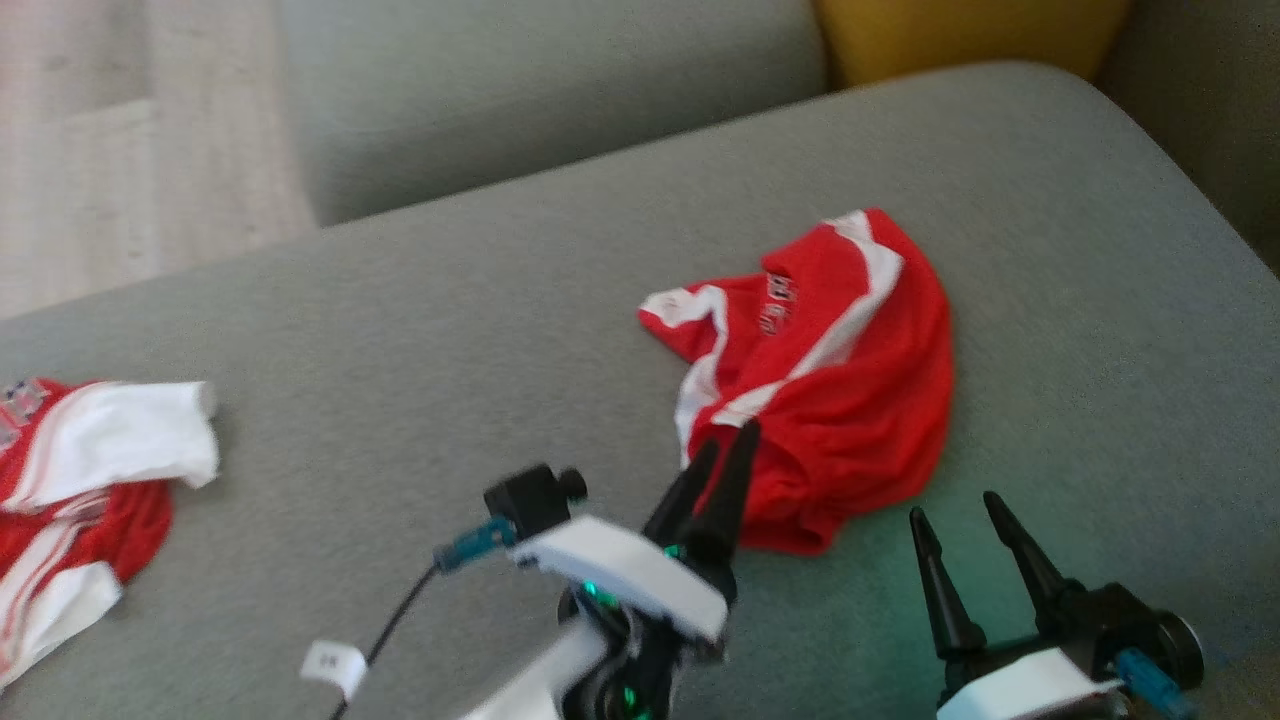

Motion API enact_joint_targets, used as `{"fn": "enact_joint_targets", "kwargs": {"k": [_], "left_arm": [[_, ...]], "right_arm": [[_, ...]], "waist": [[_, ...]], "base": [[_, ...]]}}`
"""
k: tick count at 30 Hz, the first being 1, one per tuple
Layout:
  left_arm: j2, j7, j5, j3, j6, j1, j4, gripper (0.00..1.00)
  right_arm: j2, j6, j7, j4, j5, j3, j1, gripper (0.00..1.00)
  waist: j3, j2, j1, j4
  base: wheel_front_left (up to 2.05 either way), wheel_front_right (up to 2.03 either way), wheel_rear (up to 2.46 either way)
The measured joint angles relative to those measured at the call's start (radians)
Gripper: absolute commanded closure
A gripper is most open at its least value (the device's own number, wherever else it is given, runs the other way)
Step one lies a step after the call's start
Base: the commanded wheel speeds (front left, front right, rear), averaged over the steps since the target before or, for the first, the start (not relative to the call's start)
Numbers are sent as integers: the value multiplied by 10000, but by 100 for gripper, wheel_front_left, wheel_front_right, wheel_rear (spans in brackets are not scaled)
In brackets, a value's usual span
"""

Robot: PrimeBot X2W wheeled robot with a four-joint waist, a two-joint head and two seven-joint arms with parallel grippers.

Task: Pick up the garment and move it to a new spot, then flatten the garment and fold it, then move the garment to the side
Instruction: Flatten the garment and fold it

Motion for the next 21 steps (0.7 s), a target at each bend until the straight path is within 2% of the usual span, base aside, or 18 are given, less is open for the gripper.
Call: {"fn": "enact_joint_targets", "kwargs": {"k": [1, 2, 4, 8, 14, 21], "left_arm": [[-2, -2, -575, -82, 69, -277, 136, 0], [-4, -52, -1616, -119, 151, -750, 412, 0], [2, -86, -2518, -203, 161, -1144, 729, 0], [-17, -77, -3843, -606, 535, -1789, 1452, 0], [-33, -314, -4694, -1110, 669, -2415, 2295, 0], [-35, -610, -5074, -1358, 813, -2812, 2993, 0]], "right_arm": [[-2, 0, -2, -15, 0, -2, -57, 0], [-2, 0, 0, -31, 0, 4, -166, 0], [-2, 0, -2, -36, 0, -12, -280, 0], [4, 0, 0, -50, 0, -50, -347, 0], [40, 0, 0, -73, 0, -77, -480, 0], [71, 0, 0, -75, -2, -119, -481, 0]], "waist": [[101, 0, 0, -169], [307, 0, 1, -497], [502, 0, 1, -808], [858, 0, 0, -1350], [1189, 0, 0, -1804], [1204, 0, -1, -1740]], "base": [[0, 0, 0], [0, 0, 0], [0, 0, 0], [0, 0, 0], [0, 0, 0], [0, 0, 0]]}}
